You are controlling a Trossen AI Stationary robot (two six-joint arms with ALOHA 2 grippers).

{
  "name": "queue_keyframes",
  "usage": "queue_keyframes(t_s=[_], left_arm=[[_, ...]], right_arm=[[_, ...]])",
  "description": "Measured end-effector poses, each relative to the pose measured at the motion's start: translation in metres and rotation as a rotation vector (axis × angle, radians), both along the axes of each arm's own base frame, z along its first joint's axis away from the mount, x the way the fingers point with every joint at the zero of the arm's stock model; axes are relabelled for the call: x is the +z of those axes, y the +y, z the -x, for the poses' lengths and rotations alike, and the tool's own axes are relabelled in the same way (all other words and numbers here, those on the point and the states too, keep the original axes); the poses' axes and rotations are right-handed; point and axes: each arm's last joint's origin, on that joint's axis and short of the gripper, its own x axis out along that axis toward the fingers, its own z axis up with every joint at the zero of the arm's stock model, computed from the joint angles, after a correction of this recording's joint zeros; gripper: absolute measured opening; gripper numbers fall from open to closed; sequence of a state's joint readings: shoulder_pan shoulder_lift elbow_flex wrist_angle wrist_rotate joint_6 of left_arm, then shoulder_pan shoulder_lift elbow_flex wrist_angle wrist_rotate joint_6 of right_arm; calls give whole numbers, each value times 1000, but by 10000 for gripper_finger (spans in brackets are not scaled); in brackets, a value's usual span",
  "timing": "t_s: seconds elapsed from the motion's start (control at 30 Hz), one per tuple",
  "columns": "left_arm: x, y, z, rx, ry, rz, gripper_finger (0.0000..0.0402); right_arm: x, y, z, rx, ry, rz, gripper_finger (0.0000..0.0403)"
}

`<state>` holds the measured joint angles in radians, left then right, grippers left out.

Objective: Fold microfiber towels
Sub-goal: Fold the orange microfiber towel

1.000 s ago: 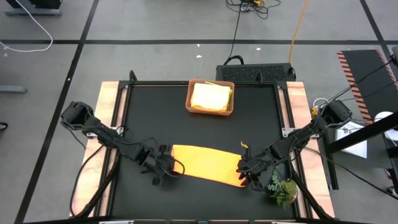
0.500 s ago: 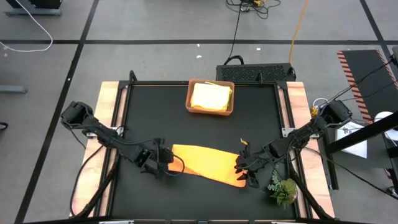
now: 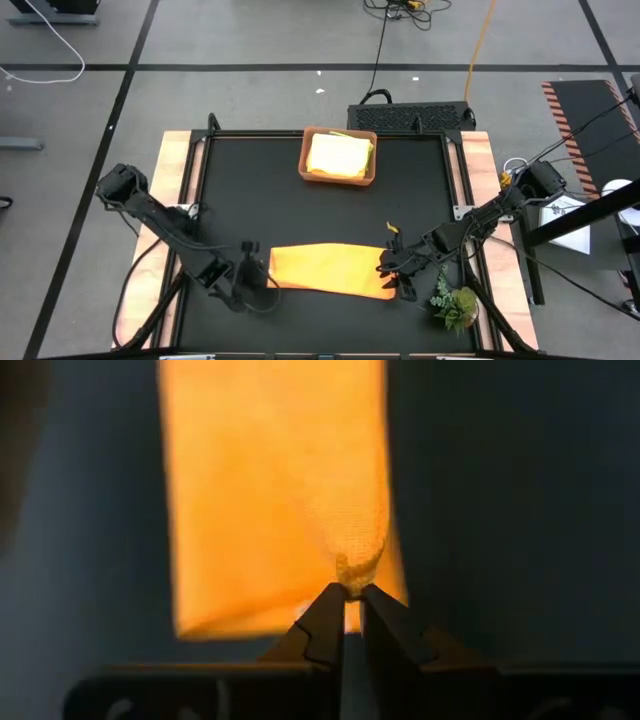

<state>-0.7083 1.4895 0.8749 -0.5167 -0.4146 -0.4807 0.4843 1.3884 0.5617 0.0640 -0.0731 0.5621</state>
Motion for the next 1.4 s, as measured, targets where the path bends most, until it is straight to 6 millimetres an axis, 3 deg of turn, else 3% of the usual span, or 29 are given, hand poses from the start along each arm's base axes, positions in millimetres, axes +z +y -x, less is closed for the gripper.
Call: queue_keyframes(t_s=[0.13, 0.43, 0.6, 0.73, 1.13, 1.4], left_arm=[[-2, 7, 3, 81, 34, -23, 35], [2, 9, -11, 8, -60, -51, 35], [3, 17, -16, 28, -61, -67, 35], [3, 23, -20, 40, -59, -79, 35], [3, 27, -23, 54, -56, -84, 35], [3, 27, -23, 55, -57, -83, 35]], right_arm=[[-1, -1, 1, -1, 16, 8, 155], [-1, -1, 1, -2, 18, 9, 155], [6, 6, -4, 53, -105, -11, 155], [10, 14, -4, 91, -222, 76, 155], [5, 46, 23, 208, -198, 143, 143], [3, 50, 29, 180, -204, 187, 121]])
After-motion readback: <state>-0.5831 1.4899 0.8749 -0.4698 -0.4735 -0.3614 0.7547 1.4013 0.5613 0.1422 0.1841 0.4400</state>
